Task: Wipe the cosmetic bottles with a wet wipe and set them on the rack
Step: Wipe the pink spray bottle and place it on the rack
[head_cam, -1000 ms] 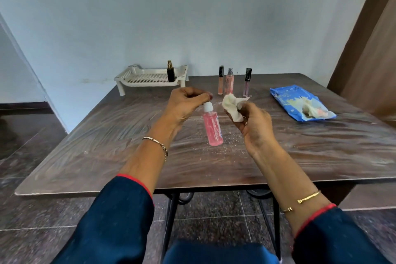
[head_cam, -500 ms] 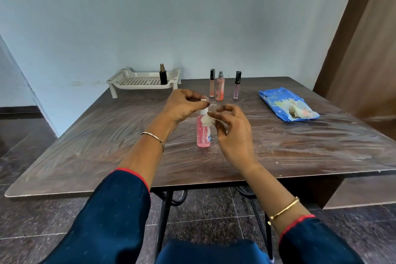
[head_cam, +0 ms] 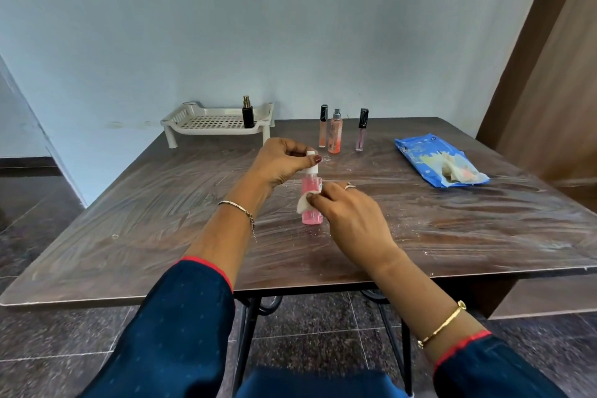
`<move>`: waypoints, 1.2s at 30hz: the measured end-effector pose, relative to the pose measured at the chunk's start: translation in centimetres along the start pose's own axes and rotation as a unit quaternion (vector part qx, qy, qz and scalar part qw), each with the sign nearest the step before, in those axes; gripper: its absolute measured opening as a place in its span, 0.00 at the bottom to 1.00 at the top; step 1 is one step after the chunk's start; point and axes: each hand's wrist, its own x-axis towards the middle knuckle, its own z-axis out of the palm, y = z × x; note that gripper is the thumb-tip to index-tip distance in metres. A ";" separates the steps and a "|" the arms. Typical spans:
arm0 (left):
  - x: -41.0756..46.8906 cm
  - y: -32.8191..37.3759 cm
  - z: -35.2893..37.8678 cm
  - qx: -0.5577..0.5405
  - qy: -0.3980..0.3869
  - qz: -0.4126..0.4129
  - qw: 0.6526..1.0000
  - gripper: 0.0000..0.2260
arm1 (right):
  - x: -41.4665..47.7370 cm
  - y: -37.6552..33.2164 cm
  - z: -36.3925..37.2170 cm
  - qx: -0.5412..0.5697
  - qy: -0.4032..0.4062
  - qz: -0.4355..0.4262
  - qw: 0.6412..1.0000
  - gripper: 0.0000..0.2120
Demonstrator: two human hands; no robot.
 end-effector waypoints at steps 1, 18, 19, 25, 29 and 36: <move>0.1 0.0 -0.1 0.003 0.004 -0.007 1.000 0.07 | -0.3 -0.1 -0.2 -0.004 -0.024 -0.005 1.000 0.14; 0.5 -0.1 -0.7 0.019 0.004 -0.013 1.000 0.08 | 2.1 1.1 0.6 0.039 -0.030 0.013 0.999 0.12; 0.4 0.0 -0.5 0.015 -0.002 -0.009 1.000 0.09 | 2.6 1.3 0.7 0.042 -0.019 0.024 0.999 0.11; 0.0 0.4 0.3 0.014 -0.001 0.003 1.000 0.07 | 2.5 1.7 0.8 0.029 0.014 0.047 0.998 0.10; 0.3 0.3 0.5 0.037 0.017 -0.001 0.999 0.06 | 0.3 0.8 0.1 0.008 -0.026 -0.007 1.000 0.16; 0.8 0.1 0.9 0.059 0.037 -0.008 0.998 0.07 | -0.2 0.2 -0.1 0.054 -0.109 0.021 0.992 0.14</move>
